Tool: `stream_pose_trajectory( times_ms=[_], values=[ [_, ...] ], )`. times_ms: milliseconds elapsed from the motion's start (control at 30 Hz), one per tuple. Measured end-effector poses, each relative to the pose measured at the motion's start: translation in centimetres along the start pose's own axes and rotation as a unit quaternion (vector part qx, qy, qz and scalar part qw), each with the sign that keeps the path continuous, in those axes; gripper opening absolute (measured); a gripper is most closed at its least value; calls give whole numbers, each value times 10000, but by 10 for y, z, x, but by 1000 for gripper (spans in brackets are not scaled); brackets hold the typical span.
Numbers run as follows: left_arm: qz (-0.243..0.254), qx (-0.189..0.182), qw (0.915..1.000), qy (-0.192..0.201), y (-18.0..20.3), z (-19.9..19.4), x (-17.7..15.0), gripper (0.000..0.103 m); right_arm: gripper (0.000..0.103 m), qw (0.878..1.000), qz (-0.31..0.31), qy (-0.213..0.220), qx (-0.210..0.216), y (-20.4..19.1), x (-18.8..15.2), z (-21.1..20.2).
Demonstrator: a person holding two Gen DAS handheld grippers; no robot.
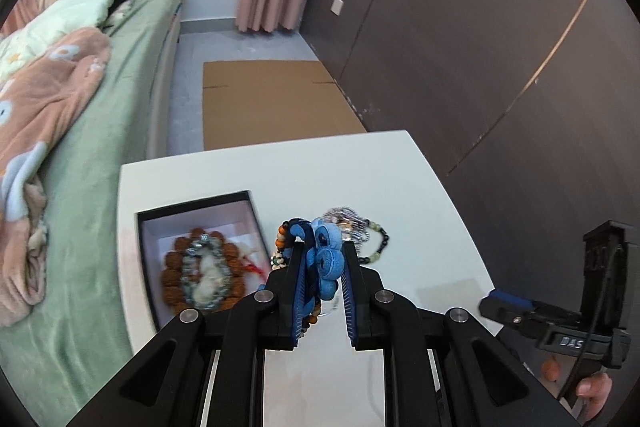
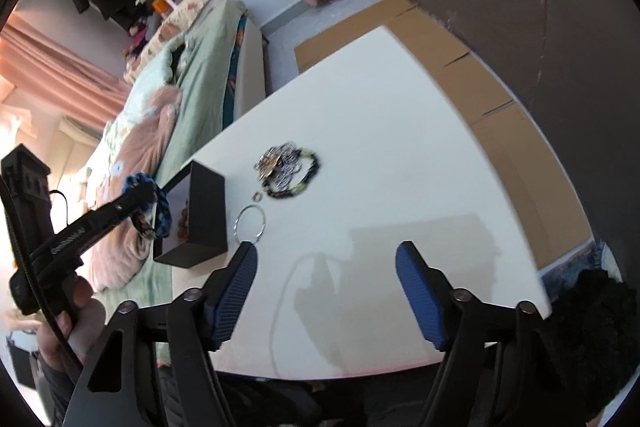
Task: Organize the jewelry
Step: 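Carry the blue knotted bracelet into the box and open the left tool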
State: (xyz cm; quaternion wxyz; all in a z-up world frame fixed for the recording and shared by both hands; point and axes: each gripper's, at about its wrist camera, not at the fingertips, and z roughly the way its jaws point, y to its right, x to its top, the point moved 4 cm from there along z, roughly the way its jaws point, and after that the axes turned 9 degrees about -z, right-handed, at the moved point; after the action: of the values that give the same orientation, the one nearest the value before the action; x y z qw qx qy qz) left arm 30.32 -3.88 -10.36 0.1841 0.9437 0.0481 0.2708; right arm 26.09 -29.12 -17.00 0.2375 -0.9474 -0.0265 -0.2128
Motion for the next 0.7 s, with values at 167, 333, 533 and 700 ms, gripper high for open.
stream_pose_trajectory(
  times_ms=[167,333,533,700],
  values=[
    [-198,45,9997,110,-24,-6,7,17,56,9993,-32,-357,82,-29,2,28],
    [-563,-135,9983,-33,-45,-4,14,30,48,9976,99,-665,177,-46,4,52],
    [-783,-190,9961,365,-68,-23,18,79,48,9974,78,-697,157,-66,10,62],
    [-973,-179,9942,426,-92,-36,16,79,48,9971,-42,-764,-1,-80,15,76]
  ],
)
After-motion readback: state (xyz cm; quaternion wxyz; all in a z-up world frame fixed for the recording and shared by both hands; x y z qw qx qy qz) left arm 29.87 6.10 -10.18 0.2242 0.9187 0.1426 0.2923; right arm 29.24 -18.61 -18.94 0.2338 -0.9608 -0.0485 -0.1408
